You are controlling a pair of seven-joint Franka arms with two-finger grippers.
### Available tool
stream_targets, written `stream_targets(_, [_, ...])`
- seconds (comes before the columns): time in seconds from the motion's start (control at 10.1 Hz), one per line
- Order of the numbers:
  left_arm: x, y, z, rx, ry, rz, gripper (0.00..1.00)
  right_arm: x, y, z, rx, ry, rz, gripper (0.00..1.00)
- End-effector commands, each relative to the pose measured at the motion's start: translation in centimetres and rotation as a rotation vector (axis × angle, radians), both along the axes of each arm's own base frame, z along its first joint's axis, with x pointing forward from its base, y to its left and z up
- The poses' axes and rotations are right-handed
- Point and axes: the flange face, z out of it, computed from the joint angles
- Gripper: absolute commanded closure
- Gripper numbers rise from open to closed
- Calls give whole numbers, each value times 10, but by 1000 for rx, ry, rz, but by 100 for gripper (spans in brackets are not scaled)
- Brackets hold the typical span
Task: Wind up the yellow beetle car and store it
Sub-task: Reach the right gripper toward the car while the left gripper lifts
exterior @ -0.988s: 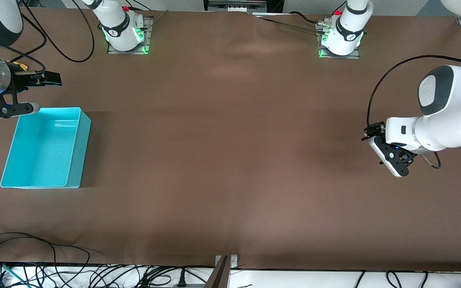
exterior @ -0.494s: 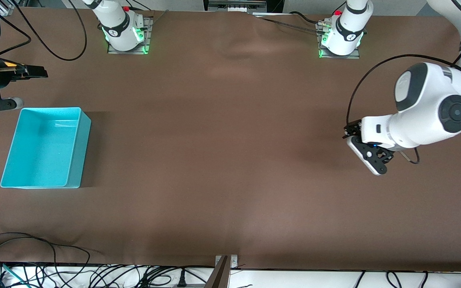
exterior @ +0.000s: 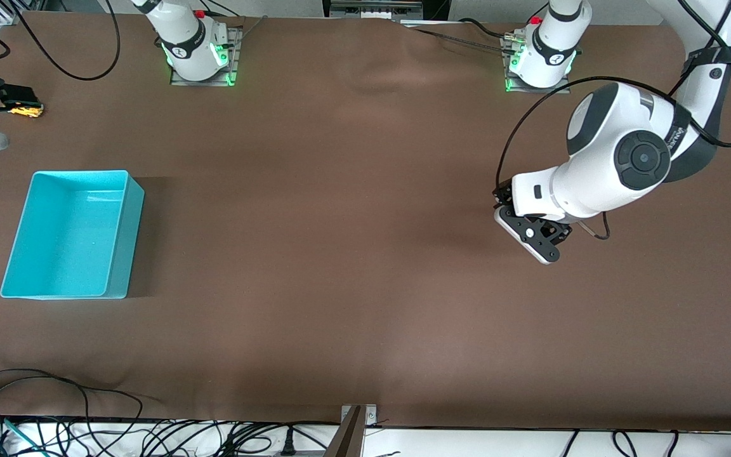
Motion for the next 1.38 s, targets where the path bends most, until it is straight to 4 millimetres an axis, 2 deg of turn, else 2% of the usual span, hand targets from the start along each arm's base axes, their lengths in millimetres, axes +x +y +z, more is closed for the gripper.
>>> stream_targets(0.0, [-1, -24, 20, 9, -38, 123, 0, -16, -22, -13, 4, -14, 162, 0])
stream_targets(0.2, [0, -19, 12, 5, -15, 138, 0, -20, -44, -29, 36, -23, 282, 0])
stream_targets(0.4, [12, -13, -20, 6, 13, 159, 0, -28, -72, -54, 95, -38, 415, 0])
stream_targets(0.49, [21, 4, -26, 7, 3, 190, 0, -33, -83, -64, 110, -43, 479, 0])
stream_targets(0.89, [32, 38, -29, 21, 0, 247, 0, -56, -117, -102, 200, -18, 682, 0])
stream_targets(0.99, [33, 40, -25, 19, -7, 251, 0, -64, -125, -109, 209, -5, 702, 0])
stream_targets(1.19, [41, 43, -4, 4, -46, 274, 0, -78, -140, -122, 227, 21, 749, 0])
stream_targets(1.28, [42, 43, -3, 5, -49, 277, 0, -83, -146, -127, 243, 33, 771, 0])
